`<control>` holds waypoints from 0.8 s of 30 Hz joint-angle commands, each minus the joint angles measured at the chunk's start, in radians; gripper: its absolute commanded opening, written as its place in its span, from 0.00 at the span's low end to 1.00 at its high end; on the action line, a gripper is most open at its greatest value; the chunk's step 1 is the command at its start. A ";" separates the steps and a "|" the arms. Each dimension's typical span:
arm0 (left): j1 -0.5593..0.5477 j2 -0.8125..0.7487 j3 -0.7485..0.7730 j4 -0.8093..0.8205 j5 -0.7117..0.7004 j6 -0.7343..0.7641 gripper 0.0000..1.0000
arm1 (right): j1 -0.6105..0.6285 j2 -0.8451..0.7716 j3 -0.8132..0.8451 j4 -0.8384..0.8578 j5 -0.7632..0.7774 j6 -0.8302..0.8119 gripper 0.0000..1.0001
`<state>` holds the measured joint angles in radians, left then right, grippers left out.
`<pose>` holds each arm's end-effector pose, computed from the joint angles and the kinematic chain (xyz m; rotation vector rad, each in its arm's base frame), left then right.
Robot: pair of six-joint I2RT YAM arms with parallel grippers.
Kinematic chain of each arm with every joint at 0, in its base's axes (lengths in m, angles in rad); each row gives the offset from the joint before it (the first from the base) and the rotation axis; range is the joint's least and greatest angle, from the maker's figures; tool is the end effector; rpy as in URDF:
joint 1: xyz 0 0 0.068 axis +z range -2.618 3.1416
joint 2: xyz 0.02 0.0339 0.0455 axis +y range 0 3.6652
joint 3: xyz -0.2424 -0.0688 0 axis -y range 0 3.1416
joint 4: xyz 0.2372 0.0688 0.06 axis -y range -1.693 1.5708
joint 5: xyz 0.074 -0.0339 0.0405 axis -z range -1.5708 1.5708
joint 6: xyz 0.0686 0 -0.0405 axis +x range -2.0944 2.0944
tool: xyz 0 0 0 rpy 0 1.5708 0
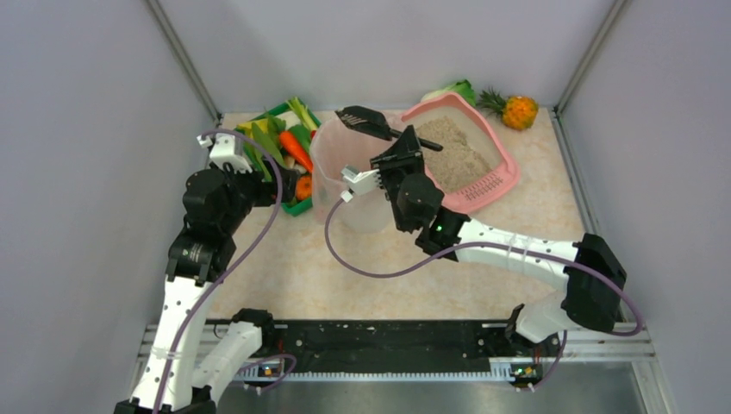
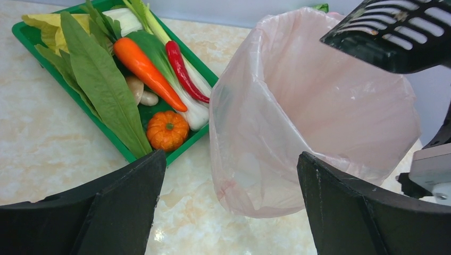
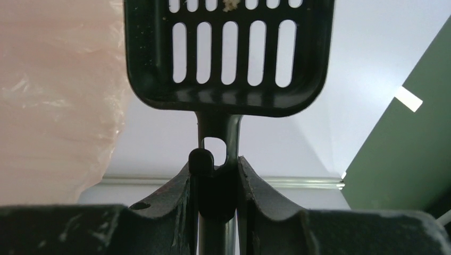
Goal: Clean the litter box
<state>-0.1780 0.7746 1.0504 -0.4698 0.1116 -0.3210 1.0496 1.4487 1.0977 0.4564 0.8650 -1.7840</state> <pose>0.1937 -0.0426 0.3780 -0.0457 1.7859 -0.4591 0.2204 0.2790 0.3413 -1.3189 0.9577 -1.2035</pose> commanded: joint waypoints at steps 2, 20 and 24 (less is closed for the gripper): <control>-0.002 -0.003 -0.006 0.051 -0.002 -0.011 0.98 | 0.026 -0.023 0.103 -0.144 -0.025 0.084 0.00; -0.002 0.028 0.000 0.080 0.036 -0.023 0.98 | -0.040 -0.085 0.180 -0.378 -0.038 0.456 0.00; -0.002 0.033 -0.001 0.098 0.081 -0.034 0.98 | -0.078 -0.046 0.431 -0.803 -0.176 0.904 0.00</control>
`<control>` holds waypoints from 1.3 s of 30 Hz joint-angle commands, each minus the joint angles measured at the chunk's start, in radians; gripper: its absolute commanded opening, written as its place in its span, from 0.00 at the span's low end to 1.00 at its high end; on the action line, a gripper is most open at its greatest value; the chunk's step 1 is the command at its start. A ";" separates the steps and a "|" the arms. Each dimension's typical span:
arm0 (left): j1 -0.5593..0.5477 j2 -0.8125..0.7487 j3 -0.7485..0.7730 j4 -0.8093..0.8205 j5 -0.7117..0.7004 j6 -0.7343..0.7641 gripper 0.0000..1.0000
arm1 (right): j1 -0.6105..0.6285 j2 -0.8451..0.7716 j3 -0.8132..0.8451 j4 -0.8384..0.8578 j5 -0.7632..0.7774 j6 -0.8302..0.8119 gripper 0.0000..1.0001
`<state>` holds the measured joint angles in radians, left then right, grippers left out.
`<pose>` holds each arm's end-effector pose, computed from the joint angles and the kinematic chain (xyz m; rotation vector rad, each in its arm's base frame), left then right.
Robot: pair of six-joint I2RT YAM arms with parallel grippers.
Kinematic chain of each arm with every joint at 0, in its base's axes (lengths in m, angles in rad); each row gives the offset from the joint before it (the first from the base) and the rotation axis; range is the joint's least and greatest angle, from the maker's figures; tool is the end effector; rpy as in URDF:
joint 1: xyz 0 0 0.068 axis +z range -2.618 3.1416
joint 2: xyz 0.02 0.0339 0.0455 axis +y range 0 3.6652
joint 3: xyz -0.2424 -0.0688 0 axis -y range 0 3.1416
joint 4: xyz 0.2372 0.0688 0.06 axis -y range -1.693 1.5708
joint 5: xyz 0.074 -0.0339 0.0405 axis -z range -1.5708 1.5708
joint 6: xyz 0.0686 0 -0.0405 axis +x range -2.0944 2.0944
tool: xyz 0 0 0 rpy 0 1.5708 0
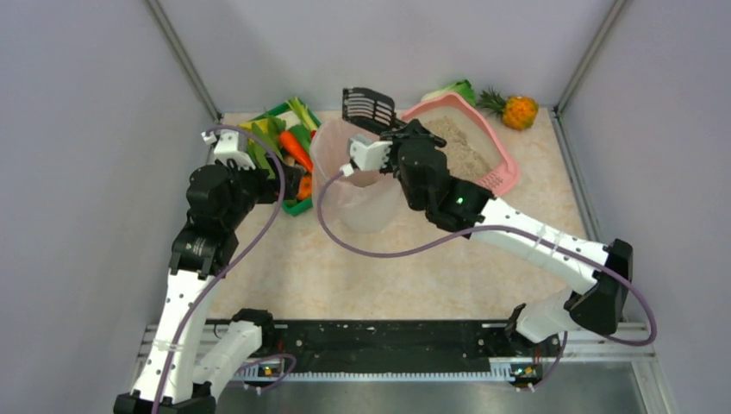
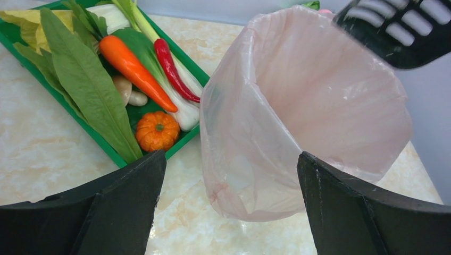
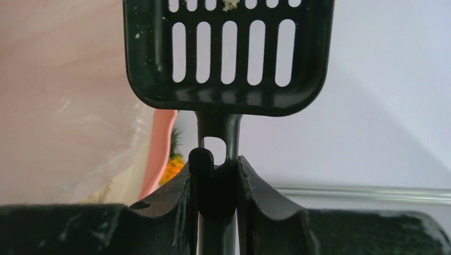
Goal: Clean the litter box
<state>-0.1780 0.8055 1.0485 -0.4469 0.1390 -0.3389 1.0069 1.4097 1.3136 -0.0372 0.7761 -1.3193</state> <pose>0.2019 -0.0460 0.3749 -0.0429 1.7991 -0.4949 0.2249 0.2658 0.3734 -1.2759 1.1913 -0.8874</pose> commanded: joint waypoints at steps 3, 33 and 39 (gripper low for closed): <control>-0.002 0.005 0.005 0.096 0.095 -0.027 0.98 | -0.054 -0.024 0.241 -0.355 -0.146 0.558 0.00; -0.211 0.027 -0.032 0.363 0.331 -0.249 0.94 | -0.188 -0.309 0.130 -0.752 -0.814 1.210 0.00; -0.223 -0.044 -0.105 0.385 0.290 -0.317 0.91 | -0.187 -0.312 0.103 -0.756 -0.851 1.213 0.00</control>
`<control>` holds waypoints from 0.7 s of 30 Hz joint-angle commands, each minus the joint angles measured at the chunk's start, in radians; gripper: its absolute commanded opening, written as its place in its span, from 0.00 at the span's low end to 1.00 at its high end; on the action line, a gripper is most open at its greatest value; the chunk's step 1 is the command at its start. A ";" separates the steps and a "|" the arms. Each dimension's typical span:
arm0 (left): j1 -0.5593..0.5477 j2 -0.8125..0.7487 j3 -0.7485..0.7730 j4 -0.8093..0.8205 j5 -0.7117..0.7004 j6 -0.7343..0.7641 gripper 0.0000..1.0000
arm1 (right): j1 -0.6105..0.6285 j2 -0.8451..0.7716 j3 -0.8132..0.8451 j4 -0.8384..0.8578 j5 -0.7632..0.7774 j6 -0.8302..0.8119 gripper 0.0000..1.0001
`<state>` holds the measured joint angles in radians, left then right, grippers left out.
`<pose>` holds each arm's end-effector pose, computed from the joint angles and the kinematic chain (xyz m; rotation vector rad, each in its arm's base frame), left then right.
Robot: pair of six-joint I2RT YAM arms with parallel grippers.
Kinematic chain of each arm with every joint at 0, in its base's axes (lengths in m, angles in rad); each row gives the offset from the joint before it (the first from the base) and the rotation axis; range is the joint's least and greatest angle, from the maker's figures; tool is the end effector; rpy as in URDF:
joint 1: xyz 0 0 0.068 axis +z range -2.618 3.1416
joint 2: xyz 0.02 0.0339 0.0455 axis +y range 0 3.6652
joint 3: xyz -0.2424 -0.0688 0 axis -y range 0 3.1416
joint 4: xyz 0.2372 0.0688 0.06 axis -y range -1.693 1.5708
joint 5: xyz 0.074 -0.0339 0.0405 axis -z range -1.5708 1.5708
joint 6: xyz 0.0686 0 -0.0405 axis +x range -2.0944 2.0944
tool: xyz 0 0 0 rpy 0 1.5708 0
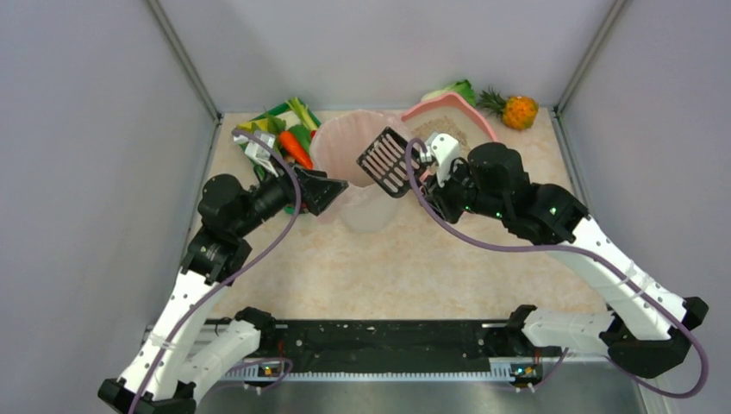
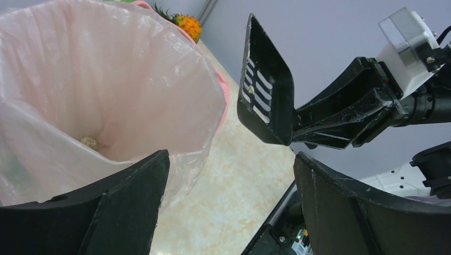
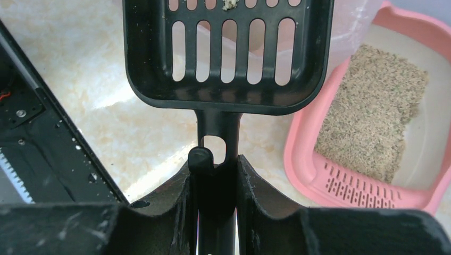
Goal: Clean the litter box
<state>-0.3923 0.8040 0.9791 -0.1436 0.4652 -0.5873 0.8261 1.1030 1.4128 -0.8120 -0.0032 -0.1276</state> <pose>0.1824 -0.1088 0.3927 0.2348 1.6395 -1.1174 0.1647 0.1790 0.3907 -0.9663 1.8662 0.4287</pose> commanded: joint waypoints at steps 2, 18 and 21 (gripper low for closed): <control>-0.013 -0.049 -0.053 0.083 -0.042 -0.087 0.89 | -0.007 -0.001 0.000 0.019 -0.102 0.017 0.00; -0.020 -0.060 0.043 -0.273 0.098 0.054 0.81 | 0.024 -0.044 -0.095 -0.023 -0.354 -0.151 0.00; -0.020 -0.060 0.004 -0.272 0.134 0.026 0.78 | 0.062 -0.015 -0.098 -0.036 -0.313 -0.168 0.00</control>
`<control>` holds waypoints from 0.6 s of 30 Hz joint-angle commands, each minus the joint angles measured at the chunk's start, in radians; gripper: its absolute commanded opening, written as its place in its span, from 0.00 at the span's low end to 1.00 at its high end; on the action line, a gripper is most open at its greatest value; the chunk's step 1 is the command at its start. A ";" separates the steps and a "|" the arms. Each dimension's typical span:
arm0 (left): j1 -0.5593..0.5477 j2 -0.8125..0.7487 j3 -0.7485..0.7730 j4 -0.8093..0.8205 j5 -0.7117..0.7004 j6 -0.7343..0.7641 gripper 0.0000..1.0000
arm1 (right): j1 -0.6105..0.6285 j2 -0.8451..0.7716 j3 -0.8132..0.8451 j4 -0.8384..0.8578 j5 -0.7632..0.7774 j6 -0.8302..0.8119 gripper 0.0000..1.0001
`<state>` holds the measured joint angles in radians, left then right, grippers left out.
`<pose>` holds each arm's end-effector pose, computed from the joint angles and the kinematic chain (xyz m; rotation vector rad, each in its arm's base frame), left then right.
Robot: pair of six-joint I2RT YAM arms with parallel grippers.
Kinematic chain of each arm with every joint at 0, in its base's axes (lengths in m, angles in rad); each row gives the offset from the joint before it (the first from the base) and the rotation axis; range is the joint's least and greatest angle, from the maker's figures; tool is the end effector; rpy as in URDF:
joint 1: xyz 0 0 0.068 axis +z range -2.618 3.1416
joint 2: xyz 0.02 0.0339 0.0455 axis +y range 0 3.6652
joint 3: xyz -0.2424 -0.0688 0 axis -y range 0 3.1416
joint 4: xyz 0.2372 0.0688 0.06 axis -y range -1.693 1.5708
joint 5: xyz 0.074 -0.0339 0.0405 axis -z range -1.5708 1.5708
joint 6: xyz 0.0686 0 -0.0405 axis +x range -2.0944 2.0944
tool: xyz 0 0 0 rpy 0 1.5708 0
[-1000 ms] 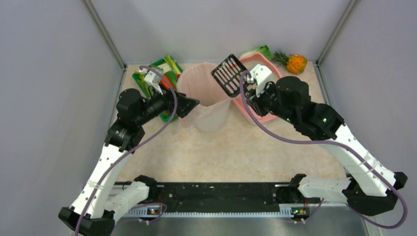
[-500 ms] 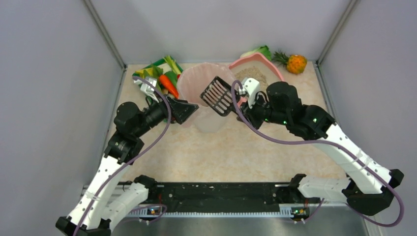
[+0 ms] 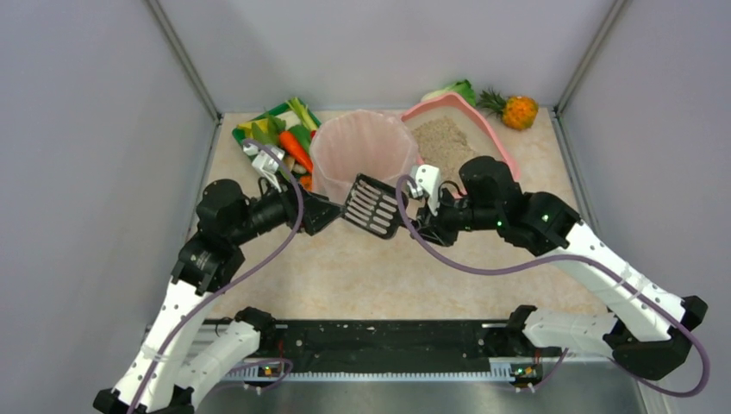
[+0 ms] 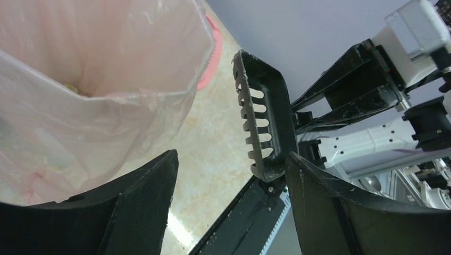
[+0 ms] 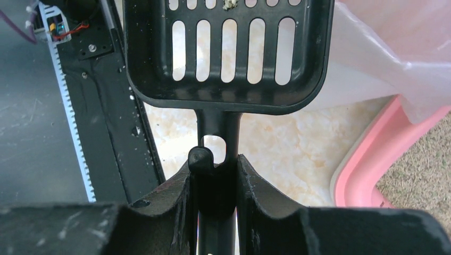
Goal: Clean the litter box
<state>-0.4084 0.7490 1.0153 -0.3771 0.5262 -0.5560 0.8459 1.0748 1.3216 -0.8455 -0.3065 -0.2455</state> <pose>0.1589 -0.1063 0.3841 0.2925 1.7814 -1.1471 0.1404 0.1898 0.3643 -1.3008 1.7950 0.6712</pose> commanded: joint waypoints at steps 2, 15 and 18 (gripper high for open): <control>-0.004 0.001 -0.044 -0.037 0.094 -0.015 0.74 | 0.065 0.040 -0.003 -0.014 0.017 -0.059 0.00; -0.004 0.000 -0.159 -0.101 0.110 0.007 0.55 | 0.092 0.135 0.036 -0.030 0.047 -0.078 0.00; -0.004 0.002 -0.179 -0.105 0.108 0.009 0.50 | 0.095 0.150 0.042 -0.029 0.043 -0.079 0.00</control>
<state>-0.4084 0.7612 0.8581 -0.4862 0.6281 -0.5617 0.9276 1.2140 1.3224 -0.8879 -0.2569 -0.3077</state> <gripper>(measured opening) 0.535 0.248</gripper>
